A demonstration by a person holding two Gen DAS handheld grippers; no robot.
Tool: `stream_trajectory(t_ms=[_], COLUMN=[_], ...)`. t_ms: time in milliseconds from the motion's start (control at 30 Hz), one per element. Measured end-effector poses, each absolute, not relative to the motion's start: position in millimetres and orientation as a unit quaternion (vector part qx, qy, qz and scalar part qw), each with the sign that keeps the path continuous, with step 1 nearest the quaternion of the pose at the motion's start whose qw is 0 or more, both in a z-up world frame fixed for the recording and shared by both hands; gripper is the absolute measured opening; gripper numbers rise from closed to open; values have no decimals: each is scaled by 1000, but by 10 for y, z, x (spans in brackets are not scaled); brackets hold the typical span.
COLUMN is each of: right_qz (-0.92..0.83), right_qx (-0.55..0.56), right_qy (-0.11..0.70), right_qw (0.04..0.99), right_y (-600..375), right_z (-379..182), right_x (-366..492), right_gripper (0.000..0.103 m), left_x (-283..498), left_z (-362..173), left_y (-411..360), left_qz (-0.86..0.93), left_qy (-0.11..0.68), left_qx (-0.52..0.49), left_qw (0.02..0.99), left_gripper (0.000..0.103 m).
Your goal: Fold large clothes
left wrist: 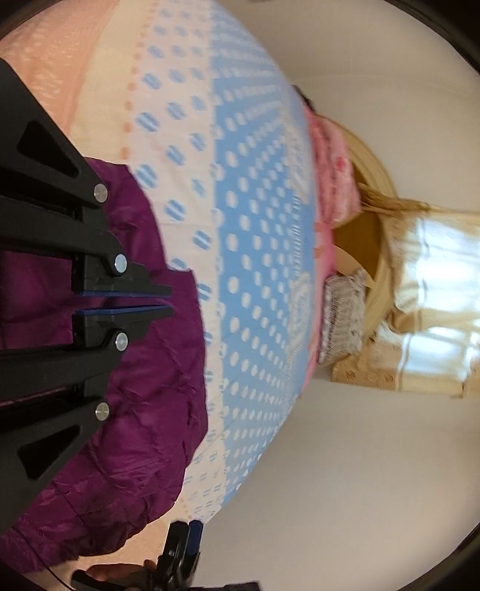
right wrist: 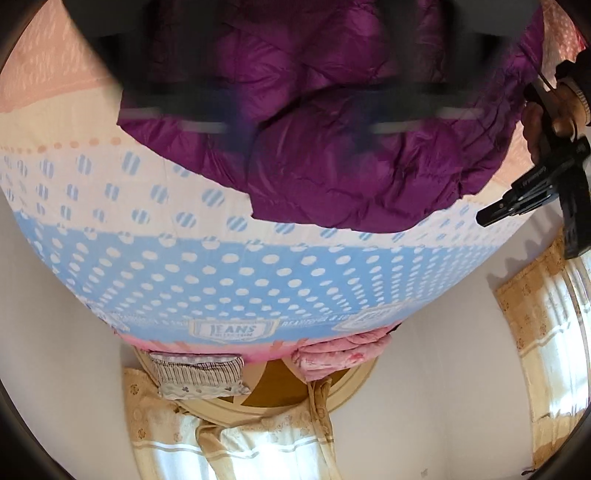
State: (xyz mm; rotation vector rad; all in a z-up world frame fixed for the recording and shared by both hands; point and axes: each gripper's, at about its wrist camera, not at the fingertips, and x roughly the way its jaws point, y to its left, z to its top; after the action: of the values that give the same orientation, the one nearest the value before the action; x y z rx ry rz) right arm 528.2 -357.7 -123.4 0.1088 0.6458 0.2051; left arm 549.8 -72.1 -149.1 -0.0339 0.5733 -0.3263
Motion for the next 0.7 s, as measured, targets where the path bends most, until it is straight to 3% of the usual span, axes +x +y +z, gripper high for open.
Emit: stream_trajectory(t_ms=[33,100,133,200,400,433,467,500,533,567,700], right_qz=[102,81,82,89,100,102,106,107,95,90,98], right_qx=[51,47,62,107,213,222,228,229,215,210,181], right_qy=[323,347,356,372,403,410,416,427,433,429,398], right_qw=[939,933,929,918,884,879,874,868,870,874,894], right_y=[-3571,-3558,-3572,-3619,-3570,-3531,-3502,-3459,-3411,-3398,-3386], right_z=[-1236,-1265,-1287,-1352,-1601,-1657,-1696,-1746,-1767,-1753,-1417], right_x=[5287,5344,5376,5429,5580,5630,5652,5703,5731,5716,5453], right_gripper=[94,88,88,88,86,81,74,49,16,11,10], left_x=[5512,5547,5533,5525,5887,5910,5909,5921,5930,5887,5501], left_z=[-1520,-1570,-1581,-1579,-1810,-1857,-1879,-1902,-1922,-1893,-1517], left_y=[-699,-688,-677,-704,-980,-1054,-1124,-1194,-1277,-1307,-1322], left_qz=[-162,-150,-137,-136,-161,-165,-171,-187,-206,-205,-213], left_qy=[290,308,304,298,404,411,409,414,431,432,377], left_qx=[-23,-29,-42,-61,-120,-118,-115,-113,-109,-107,-58], left_qw=[943,939,942,943,892,889,889,884,872,871,900], left_gripper=[19,87,94,94,94,92,60,13,5,5,5])
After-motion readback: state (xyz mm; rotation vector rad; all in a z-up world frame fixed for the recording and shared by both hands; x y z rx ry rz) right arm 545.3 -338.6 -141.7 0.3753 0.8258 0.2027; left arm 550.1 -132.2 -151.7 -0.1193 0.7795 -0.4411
